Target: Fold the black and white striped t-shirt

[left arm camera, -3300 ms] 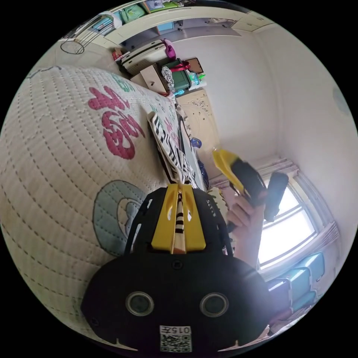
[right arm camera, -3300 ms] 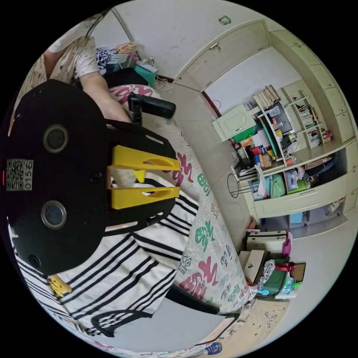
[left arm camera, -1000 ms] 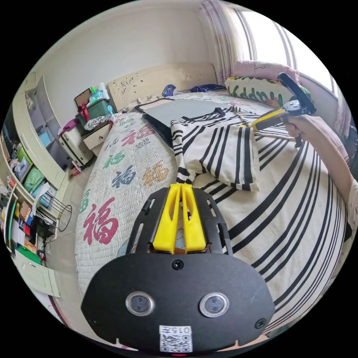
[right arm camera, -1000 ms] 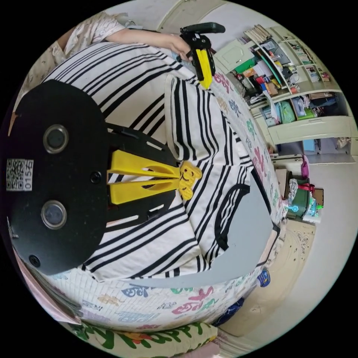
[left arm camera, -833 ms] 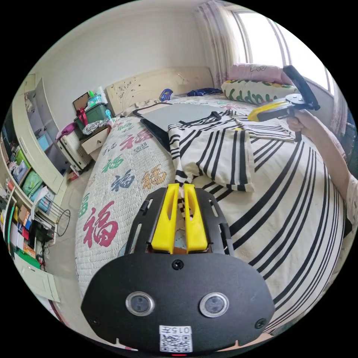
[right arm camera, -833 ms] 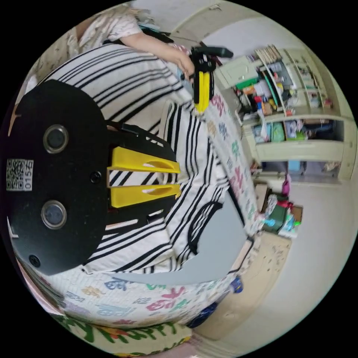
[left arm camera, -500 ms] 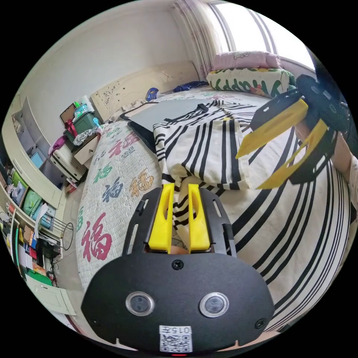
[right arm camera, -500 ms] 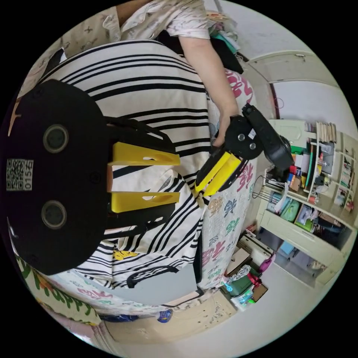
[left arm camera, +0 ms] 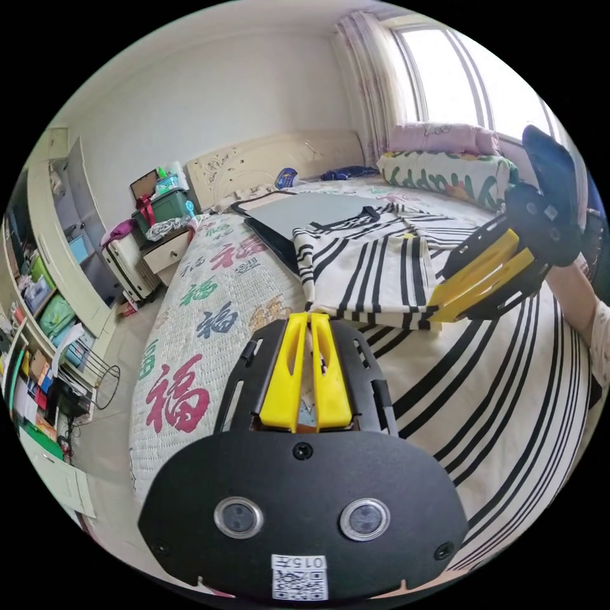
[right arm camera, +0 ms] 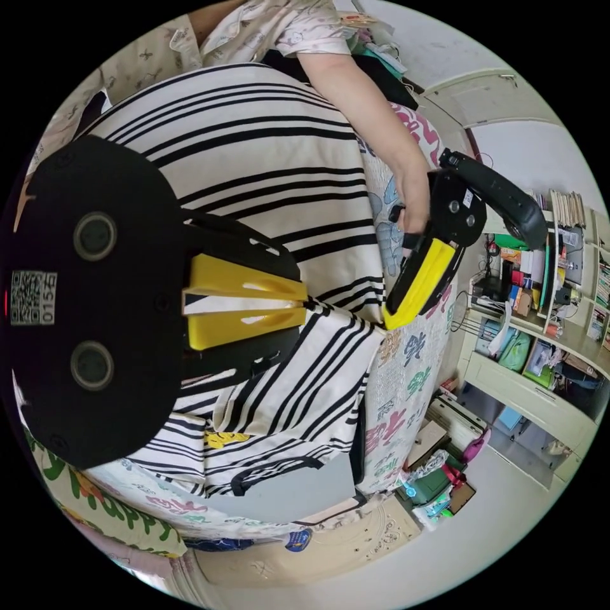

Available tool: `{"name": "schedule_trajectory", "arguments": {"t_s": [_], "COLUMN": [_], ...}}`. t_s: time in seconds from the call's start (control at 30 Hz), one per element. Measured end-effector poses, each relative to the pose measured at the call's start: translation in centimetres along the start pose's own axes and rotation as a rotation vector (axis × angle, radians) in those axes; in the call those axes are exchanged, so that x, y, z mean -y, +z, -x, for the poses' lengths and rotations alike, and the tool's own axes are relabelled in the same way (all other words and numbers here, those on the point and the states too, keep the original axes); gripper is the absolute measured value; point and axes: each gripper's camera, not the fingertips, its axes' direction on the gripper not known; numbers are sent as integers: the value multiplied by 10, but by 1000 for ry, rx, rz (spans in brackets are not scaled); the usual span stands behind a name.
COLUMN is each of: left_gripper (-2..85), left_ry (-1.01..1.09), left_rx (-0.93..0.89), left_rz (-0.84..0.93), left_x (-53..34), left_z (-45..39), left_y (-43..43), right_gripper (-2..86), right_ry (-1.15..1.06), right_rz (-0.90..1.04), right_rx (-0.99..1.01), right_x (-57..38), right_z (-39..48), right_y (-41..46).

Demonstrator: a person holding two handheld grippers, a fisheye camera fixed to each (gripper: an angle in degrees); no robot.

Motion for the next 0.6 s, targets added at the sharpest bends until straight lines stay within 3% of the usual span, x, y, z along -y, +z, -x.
{"name": "schedule_trajectory", "arguments": {"t_s": [0.27, 0.37, 0.47, 0.6], "left_gripper": [13, 33, 97, 92], "left_ry": [81, 62, 40, 129], "left_rx": [60, 60, 83, -159], "left_rz": [113, 103, 48, -202], "left_x": [34, 44, 54, 67], "left_z": [-26, -26, -31, -73], "left_y": [-38, -72, -129, -230], "right_gripper": [61, 78, 83, 104], "right_ry": [-7, 131, 304, 422], "right_rz": [2, -102, -132, -68], "right_rx": [89, 70, -71, -44], "right_x": [68, 87, 96, 113], "right_z": [2, -36, -83, -130], "right_y": [-29, -76, -102, -108]}}
